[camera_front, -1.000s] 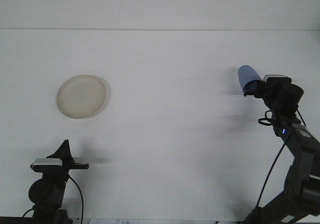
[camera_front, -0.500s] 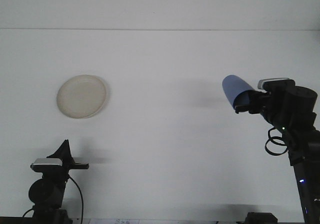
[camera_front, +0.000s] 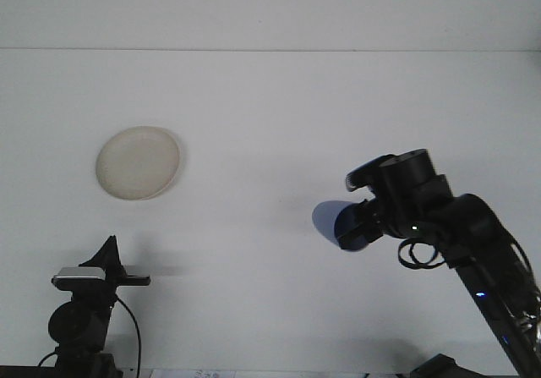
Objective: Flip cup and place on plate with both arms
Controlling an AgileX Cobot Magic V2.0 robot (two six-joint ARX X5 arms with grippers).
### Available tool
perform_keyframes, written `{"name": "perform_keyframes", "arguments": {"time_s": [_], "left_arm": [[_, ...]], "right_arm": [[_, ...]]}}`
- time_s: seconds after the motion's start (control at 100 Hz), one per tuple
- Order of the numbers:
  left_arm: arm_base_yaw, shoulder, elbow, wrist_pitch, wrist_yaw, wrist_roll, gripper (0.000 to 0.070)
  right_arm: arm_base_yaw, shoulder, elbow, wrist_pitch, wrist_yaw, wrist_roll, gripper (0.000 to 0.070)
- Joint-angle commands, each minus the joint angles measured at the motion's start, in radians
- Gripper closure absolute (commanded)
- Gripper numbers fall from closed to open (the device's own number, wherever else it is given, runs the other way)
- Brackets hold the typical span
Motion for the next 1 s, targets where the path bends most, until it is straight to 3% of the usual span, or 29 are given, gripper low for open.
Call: {"name": "perform_keyframes", "arguments": {"time_s": [0.0, 0.17, 0.41, 0.69, 0.99], "left_arm": [[0.000, -0.002, -0.019, 0.010, -0.001, 0.005, 0.0684], [0.000, -0.002, -0.019, 0.010, -0.001, 0.005, 0.0684], [0.000, -0.002, -0.019, 0.010, -0.001, 0.005, 0.0684], [0.000, -0.002, -0.019, 0.010, -0.001, 0.005, 0.0684], [0.000, -0.002, -0.019, 0.010, -0.001, 0.005, 0.0684]], "right_arm": [[0.050, 0.054, 0.021, -0.016, 0.023, 0.006, 0.0698], [0.174, 0.194, 0.024, -0.032, 0.090, 0.004, 0.0698], [0.267, 0.385, 0.119, -0.032, 0.093, -0.023, 0.0698], [0.317, 0.568, 0.303, -0.113, 0.143, -0.065, 0.0698], [0.320, 0.657, 0.317, -0.113, 0.142, -0.074, 0.0698]]}}
